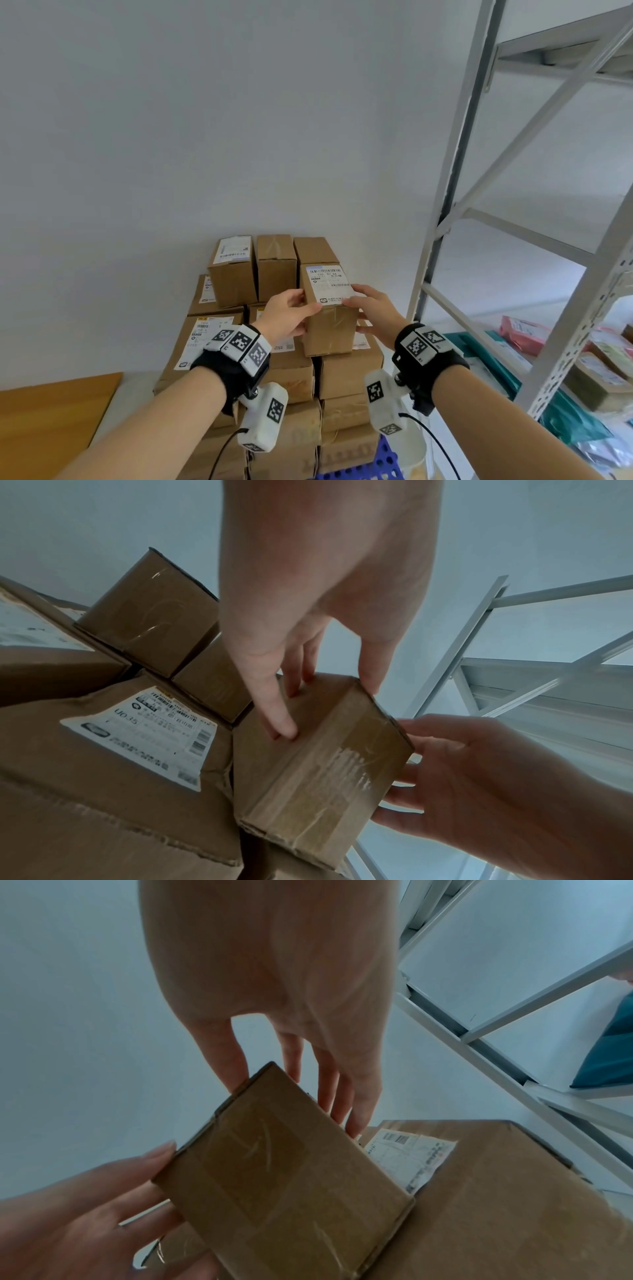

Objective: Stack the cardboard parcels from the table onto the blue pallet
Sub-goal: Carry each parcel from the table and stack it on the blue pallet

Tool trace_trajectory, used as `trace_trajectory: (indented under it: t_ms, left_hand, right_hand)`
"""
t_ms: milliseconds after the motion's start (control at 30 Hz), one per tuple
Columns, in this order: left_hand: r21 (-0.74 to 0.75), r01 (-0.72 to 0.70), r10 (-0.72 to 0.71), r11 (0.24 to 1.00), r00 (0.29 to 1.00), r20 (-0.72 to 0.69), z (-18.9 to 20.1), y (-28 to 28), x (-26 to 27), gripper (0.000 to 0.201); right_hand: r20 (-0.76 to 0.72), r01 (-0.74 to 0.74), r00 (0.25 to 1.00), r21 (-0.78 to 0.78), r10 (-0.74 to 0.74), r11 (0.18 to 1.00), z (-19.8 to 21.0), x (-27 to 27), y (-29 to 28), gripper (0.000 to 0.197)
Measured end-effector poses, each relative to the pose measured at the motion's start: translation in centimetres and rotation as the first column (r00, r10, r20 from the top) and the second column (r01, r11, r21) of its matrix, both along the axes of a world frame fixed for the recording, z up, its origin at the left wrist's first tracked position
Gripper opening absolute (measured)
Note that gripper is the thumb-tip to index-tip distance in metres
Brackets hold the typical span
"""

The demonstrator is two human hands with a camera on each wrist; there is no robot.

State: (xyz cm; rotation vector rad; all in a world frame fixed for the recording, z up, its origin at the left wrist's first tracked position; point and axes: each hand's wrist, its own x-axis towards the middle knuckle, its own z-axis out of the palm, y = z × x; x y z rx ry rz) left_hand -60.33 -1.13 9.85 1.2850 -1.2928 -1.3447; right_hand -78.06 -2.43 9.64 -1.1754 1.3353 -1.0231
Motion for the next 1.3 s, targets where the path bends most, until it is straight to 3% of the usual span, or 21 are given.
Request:
trace_trajectory:
  t_ms: [267,800,967,1300]
  left_hand:
    - [0.014,0.035,-0.034,0.999,0.998,-0.049,-0.2,-0.9,-0.4,0.055]
    - [-0.009,-0.005,0.006,1.000,0.998,0.054,-0.5,-1.8,-0.4,0.056]
    - [-0.017,-0.003,0.004,1.000,0.997,0.079,-0.4,-1.6,-0.3,0.059]
    - [-0.079,-0.019,0.041,0.997,0.959,0.279,-0.2,1.0,0.8,0.059]
  right_hand:
    - [-0.006,-0.001,1.000,-0.021,0.001,1.000,-0.1,-0.5,-1.0,0.041]
    - [-0.023,0.009,1.000,-0.035,-0.010,0.999,-0.1,-0.5,-1.9,0.047]
    - [-0.120,0.007,0.993,-0.051,-0.013,0.999,-0.1,-0.5,-1.1,0.051]
    - [-0.168,0.025,0.984,-0.181,-0.056,0.983,1.2,-1.4,1.9,0.052]
